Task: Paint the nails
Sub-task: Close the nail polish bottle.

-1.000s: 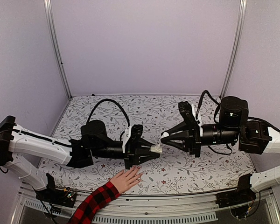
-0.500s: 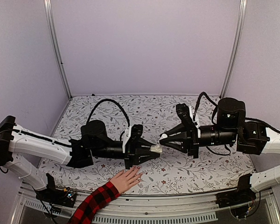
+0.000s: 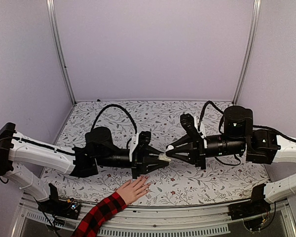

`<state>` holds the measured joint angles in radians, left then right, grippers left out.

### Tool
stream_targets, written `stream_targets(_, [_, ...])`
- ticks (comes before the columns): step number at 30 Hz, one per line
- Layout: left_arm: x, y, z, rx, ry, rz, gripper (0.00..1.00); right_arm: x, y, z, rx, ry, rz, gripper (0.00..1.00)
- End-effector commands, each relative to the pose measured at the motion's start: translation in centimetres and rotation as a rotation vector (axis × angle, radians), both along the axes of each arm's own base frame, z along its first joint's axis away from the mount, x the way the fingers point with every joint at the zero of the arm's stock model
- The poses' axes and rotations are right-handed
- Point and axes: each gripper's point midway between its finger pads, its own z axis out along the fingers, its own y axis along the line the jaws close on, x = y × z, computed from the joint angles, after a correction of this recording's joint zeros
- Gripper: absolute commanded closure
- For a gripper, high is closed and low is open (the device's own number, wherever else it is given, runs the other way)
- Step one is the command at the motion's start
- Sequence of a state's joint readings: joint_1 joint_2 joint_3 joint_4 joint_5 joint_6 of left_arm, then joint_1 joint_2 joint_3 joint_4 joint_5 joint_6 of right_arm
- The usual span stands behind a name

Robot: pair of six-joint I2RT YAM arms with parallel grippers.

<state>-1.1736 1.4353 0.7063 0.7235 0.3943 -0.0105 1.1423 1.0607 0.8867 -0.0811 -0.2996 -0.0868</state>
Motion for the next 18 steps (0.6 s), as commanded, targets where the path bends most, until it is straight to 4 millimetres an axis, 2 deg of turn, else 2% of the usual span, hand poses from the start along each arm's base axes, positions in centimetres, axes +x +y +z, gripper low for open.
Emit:
stream_targets(1, [-0.5, 0.0, 2.7, -0.062, -0.034, -0.005, 1.0, 0.2, 0.2, -0.8, -0.008, 0.016, -0.002, 1.0])
stream_targets(10, [-1.0, 0.2, 3.6, -0.094, -0.041, -0.027, 1.0, -0.1, 1.0, -2.4, -0.04, 0.057, 0.027, 1.0])
stream_targets(14, [-1.0, 0.5, 4.4, -0.116, -0.052, -0.024, 1.0, -0.1, 1.2, -2.5, -0.038, 0.062, 0.033, 1.0])
stream_targets(18, [-0.4, 0.9, 5.1, -0.13, -0.059, 0.024, 1.0, 1.0, 1.2, -2.6, -0.043, 0.066, -0.031, 1.0])
